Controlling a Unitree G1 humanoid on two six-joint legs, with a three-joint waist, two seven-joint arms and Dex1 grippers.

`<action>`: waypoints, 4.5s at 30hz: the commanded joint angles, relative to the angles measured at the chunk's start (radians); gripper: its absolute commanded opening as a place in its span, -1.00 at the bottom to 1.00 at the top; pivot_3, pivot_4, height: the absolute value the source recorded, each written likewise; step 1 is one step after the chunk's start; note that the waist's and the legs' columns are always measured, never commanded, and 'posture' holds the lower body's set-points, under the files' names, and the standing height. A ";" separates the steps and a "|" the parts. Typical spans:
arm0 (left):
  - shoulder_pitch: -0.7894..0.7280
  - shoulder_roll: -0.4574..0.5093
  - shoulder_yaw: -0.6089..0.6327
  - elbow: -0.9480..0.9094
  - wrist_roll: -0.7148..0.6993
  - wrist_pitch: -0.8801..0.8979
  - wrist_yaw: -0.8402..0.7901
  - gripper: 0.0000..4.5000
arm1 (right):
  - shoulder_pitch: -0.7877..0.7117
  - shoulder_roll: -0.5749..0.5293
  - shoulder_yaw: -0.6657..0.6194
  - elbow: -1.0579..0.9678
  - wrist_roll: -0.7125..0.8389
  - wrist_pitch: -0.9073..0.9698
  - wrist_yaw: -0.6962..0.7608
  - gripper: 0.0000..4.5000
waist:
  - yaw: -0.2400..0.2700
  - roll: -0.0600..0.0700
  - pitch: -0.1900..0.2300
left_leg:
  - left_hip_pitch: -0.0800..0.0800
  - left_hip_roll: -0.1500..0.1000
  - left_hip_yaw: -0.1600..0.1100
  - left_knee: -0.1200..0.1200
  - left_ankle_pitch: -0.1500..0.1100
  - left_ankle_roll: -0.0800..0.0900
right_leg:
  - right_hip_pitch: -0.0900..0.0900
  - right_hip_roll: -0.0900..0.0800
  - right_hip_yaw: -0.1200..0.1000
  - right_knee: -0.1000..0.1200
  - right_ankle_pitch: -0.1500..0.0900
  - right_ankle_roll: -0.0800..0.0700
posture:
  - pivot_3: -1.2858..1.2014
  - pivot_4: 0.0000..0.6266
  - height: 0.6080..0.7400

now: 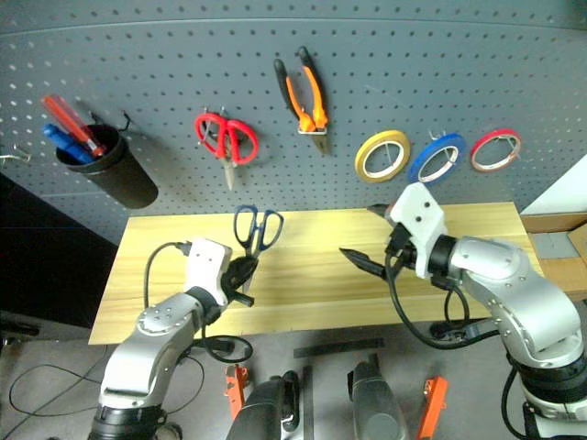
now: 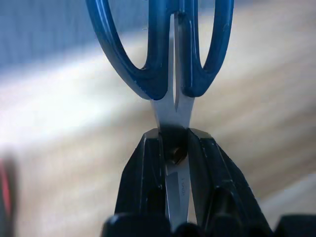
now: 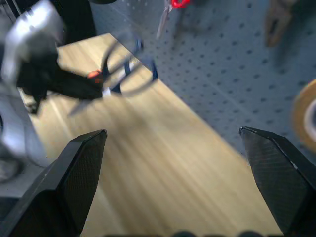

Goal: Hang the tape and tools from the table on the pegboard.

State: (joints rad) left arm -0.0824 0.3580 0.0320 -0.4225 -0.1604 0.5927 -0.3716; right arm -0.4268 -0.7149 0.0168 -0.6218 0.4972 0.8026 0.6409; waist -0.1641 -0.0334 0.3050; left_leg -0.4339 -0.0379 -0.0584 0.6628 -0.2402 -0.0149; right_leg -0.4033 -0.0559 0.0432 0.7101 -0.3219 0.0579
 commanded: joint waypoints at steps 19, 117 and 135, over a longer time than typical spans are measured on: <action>-0.210 -0.040 0.106 -0.020 -0.089 -0.147 0.047 -0.82 | -0.086 0.020 0.003 0.095 -0.051 -0.089 0.030 1.00 | 0.002 -0.001 0.000 | 0.000 0.000 0.001 0.001 0.000 0.000 | 0.000 0.001 -0.001 0.000 0.000 0.000 | -0.17 -0.10 1.00; -0.343 0.253 0.047 0.763 0.026 0.258 0.036 0.65 | -0.168 0.478 0.218 -0.055 0.171 0.467 -0.404 1.00 | -0.005 -0.001 0.000 | 0.000 -0.001 -0.002 0.000 0.000 0.000 | -0.002 -0.001 -0.002 0.002 0.000 0.000 | -0.18 0.05 1.00; -0.276 0.213 0.105 0.587 0.011 0.216 0.045 -0.69 | -0.193 0.346 0.249 -0.036 0.116 0.283 -0.243 1.00 | -0.016 -0.001 0.000 | -0.001 0.000 -0.003 0.000 0.000 0.000 | -0.002 -0.001 0.000 0.001 0.000 0.000 | -0.19 0.00 1.00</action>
State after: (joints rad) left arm -0.3813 0.5749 0.1043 0.2693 -0.1433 0.8394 -0.3385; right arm -0.6065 -0.3660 0.2922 -0.6302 0.6233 1.1330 0.3864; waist -0.1798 -0.0346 0.3052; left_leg -0.4345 -0.0379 -0.0609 0.6627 -0.2404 -0.0146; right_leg -0.4057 -0.0571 0.0438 0.7111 -0.3219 0.0578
